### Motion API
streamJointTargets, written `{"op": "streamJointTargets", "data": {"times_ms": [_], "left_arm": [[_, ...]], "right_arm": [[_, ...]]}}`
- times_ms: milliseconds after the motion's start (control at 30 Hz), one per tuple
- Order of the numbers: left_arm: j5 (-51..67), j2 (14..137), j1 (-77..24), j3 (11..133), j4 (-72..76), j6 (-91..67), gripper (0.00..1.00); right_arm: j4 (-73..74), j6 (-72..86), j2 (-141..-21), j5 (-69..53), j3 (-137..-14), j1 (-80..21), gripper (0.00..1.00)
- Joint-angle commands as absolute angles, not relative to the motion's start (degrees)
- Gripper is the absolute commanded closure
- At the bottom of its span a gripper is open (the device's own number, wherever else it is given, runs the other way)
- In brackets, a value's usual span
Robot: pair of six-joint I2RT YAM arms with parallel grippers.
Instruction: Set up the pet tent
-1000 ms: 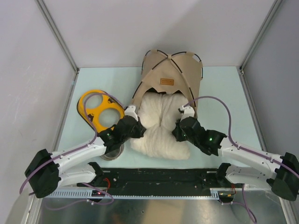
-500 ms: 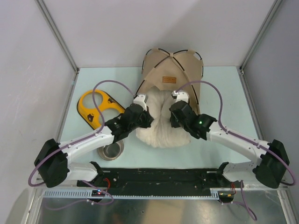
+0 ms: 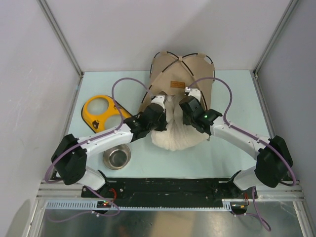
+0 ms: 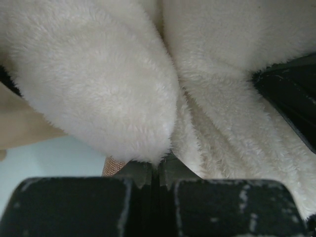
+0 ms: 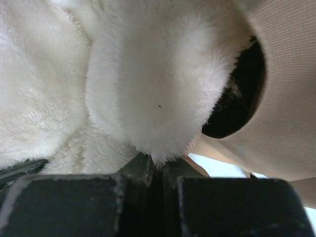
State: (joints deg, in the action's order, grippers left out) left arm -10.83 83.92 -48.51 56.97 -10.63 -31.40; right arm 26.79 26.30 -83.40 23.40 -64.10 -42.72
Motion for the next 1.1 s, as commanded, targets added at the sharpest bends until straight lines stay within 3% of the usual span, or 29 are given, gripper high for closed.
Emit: {"op": "streamJointTargets", "data": {"times_ms": [0, 333, 433, 533, 600, 667, 967, 1067], "left_arm": [[-10.23, 84.57, -49.63, 64.72, -7.2, -28.01, 1.0], [-15.96, 87.52, -48.21, 73.28, -8.21, -21.95, 1.0], [-15.86, 88.25, -46.73, 73.92, -8.39, -23.5, 0.99], [-13.92, 86.65, -45.24, 72.52, -8.94, -26.47, 0.78], [-12.62, 85.25, -45.06, 71.0, -9.66, -27.4, 0.59], [-11.29, 83.96, -44.99, 69.06, -10.22, -28.27, 0.48], [-9.48, 77.41, -44.88, 62.03, -10.84, -30.56, 0.2], [-11.06, 73.97, -44.84, 60.38, -11.31, -30.33, 0.05]], "right_arm": [[21.47, 28.61, -82.3, 26.56, -67.29, -43.3, 1.0], [17.46, 27.11, -81.37, 30.59, -67.24, -41.59, 0.99], [16.68, 26.54, -81.94, 29.16, -67.27, -41.07, 0.83], [17.89, 26.66, -80.68, 27.36, -67.3, -41.15, 0.55], [19.59, 27.19, -78.86, 25.41, -67.23, -41.33, 0.43], [21.73, 28.09, -76.91, 23.62, -67.23, -41.56, 0.34], [30.67, 32.6, -68.61, 22.45, -66.8, -42.69, 0.11], [33.45, 33.86, -66.64, 23.42, -66.7, -43.67, 0.08]]}}
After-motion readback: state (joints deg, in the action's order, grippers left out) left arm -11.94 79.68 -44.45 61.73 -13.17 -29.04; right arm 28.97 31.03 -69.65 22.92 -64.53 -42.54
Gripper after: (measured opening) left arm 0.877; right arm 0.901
